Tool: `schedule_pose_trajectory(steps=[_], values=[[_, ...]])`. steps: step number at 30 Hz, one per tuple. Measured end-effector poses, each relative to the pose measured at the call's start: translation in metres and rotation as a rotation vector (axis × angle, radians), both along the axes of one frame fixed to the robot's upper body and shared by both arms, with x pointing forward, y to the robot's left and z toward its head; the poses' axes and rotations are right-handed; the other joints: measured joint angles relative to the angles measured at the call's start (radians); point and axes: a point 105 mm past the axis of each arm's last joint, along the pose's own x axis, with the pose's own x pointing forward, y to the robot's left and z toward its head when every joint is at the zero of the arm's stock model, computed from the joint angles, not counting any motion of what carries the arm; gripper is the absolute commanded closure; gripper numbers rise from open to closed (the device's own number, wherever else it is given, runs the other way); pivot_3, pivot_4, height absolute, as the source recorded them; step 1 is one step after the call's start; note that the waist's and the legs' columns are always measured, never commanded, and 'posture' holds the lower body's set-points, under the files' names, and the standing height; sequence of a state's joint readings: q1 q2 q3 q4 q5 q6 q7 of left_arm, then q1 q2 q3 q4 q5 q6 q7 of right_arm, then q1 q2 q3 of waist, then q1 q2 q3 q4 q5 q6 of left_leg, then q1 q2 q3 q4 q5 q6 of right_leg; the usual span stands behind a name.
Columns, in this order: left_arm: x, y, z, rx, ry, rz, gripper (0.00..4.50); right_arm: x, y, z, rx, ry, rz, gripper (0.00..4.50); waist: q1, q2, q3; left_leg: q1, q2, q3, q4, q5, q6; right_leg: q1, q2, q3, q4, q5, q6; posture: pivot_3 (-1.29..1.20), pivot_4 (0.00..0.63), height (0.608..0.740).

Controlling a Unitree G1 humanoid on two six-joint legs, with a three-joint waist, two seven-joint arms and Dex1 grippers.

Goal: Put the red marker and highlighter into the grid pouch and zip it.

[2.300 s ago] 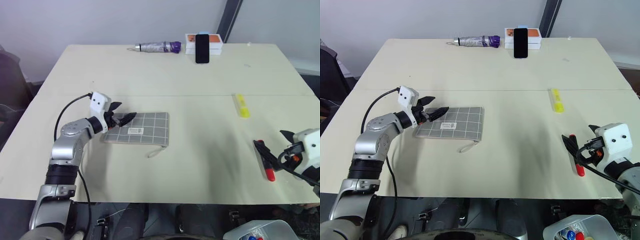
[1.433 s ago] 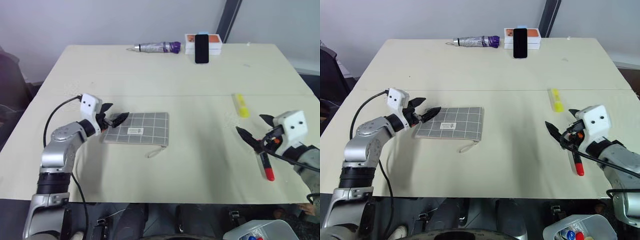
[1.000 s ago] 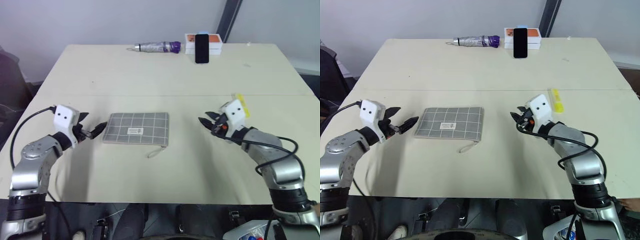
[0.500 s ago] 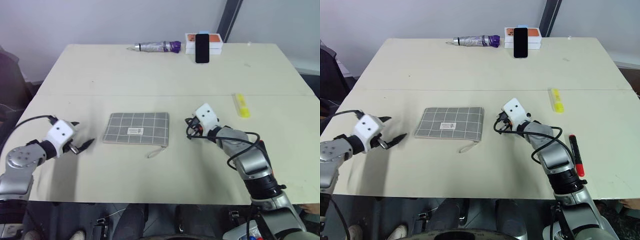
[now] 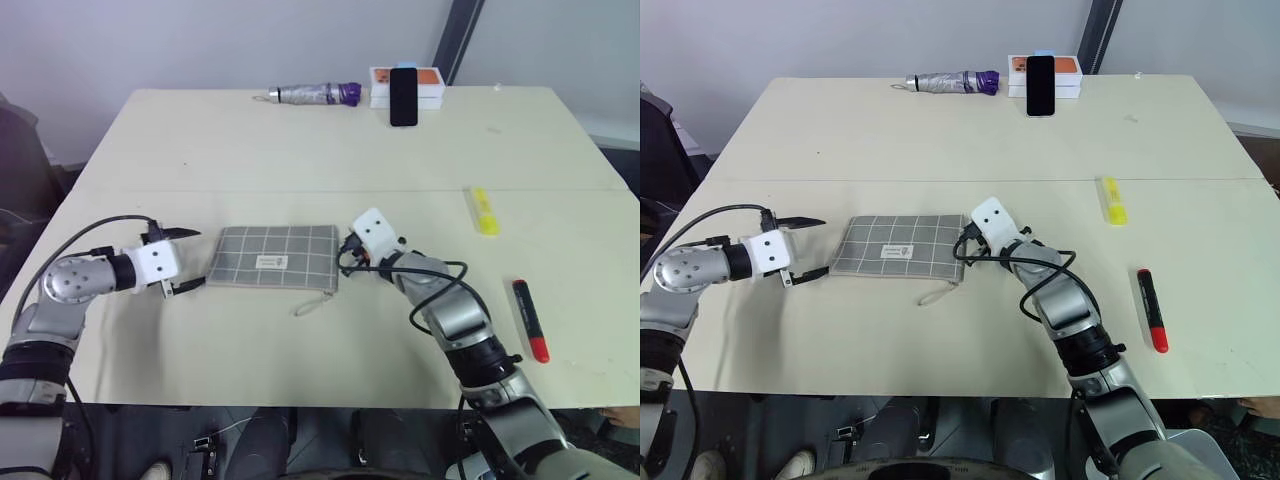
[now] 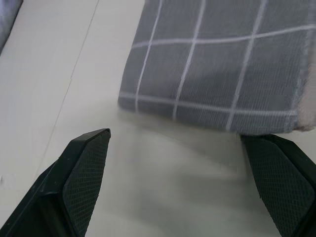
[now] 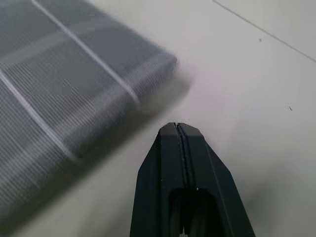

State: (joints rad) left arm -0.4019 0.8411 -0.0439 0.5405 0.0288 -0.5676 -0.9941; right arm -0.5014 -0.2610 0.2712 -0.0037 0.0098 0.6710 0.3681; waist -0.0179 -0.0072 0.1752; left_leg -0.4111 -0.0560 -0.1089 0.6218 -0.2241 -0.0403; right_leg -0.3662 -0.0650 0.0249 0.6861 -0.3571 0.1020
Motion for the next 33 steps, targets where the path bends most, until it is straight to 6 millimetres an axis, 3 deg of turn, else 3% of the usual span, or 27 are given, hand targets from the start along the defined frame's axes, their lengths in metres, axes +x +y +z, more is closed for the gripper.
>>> schedule_pose_trajectory(steps=[24,27,33], values=[[-0.02,-0.046,-0.005,0.003,-0.024,-0.321,0.0,0.005,0.006,-0.001,0.001,-0.023,0.078,4.49,-0.008,0.0,0.0,0.0,0.0,0.0,0.0,0.0,0.0,0.001,0.001,0.0,0.002,0.0,0.0,0.0,0.15,0.74],[-0.023,-0.052,-0.007,0.005,-0.022,-0.36,0.89,0.005,0.006,-0.001,0.003,-0.023,0.083,4.5,-0.014,0.0,0.0,0.0,0.0,0.0,0.0,0.0,0.0,0.001,0.001,0.0,0.002,0.0,0.0,0.0,0.15,0.74],[-0.024,-0.057,-0.003,-0.033,-0.045,-0.395,4.0,0.005,0.007,-0.001,0.006,-0.022,0.088,4.5,-0.026,0.0,0.0,0.0,0.0,-0.001,0.0,0.0,0.0,0.001,0.001,0.0,0.002,0.0,0.0,0.0,0.15,0.74]])
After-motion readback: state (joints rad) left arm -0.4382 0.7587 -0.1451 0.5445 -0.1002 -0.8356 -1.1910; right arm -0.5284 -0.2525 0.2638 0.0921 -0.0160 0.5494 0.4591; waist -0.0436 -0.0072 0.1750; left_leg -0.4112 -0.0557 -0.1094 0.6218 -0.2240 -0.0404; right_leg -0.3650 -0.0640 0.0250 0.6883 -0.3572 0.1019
